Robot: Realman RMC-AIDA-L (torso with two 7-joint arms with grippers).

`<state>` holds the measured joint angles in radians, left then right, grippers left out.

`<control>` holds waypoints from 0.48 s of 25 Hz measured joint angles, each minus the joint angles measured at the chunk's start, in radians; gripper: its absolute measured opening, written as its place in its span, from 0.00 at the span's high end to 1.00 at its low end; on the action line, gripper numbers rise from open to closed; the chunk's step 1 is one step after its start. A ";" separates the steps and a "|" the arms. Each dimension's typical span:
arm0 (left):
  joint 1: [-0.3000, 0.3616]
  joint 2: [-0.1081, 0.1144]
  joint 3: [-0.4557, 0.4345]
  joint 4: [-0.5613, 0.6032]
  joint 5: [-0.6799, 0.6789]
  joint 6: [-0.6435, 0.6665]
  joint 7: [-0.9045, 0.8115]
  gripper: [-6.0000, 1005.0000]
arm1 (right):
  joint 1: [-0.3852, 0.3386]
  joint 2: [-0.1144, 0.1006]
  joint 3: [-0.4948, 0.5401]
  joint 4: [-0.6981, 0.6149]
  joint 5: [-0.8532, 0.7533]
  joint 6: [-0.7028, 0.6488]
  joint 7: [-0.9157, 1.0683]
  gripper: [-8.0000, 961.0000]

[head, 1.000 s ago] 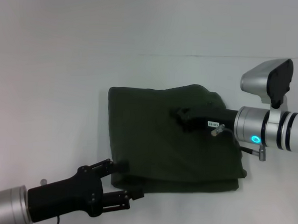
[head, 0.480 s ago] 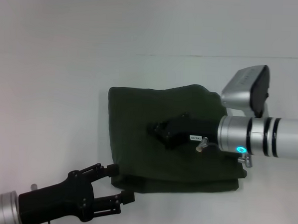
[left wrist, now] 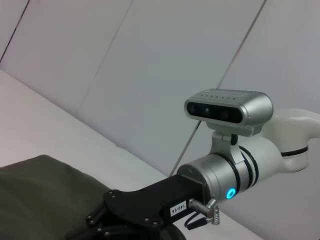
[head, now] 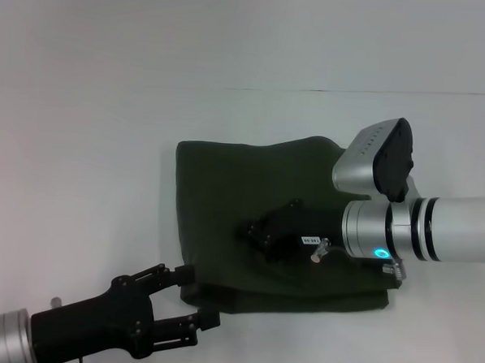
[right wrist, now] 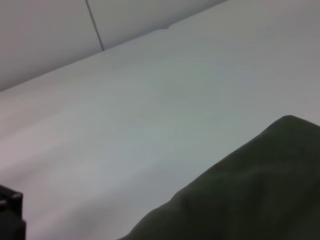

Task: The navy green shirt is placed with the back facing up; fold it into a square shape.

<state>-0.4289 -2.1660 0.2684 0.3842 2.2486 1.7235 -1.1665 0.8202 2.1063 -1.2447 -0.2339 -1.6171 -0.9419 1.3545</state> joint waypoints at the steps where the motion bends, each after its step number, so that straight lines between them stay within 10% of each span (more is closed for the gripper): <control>1: -0.001 0.000 0.000 0.000 0.000 -0.001 0.000 0.10 | -0.003 -0.001 -0.001 -0.004 0.001 -0.007 -0.004 0.93; 12: -0.014 0.002 -0.001 -0.005 -0.019 -0.001 -0.001 0.10 | -0.140 -0.016 0.027 -0.118 0.082 -0.129 -0.057 0.92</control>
<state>-0.4427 -2.1645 0.2674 0.3796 2.2299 1.7220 -1.1673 0.6799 2.0899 -1.2175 -0.3523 -1.5352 -1.0710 1.2971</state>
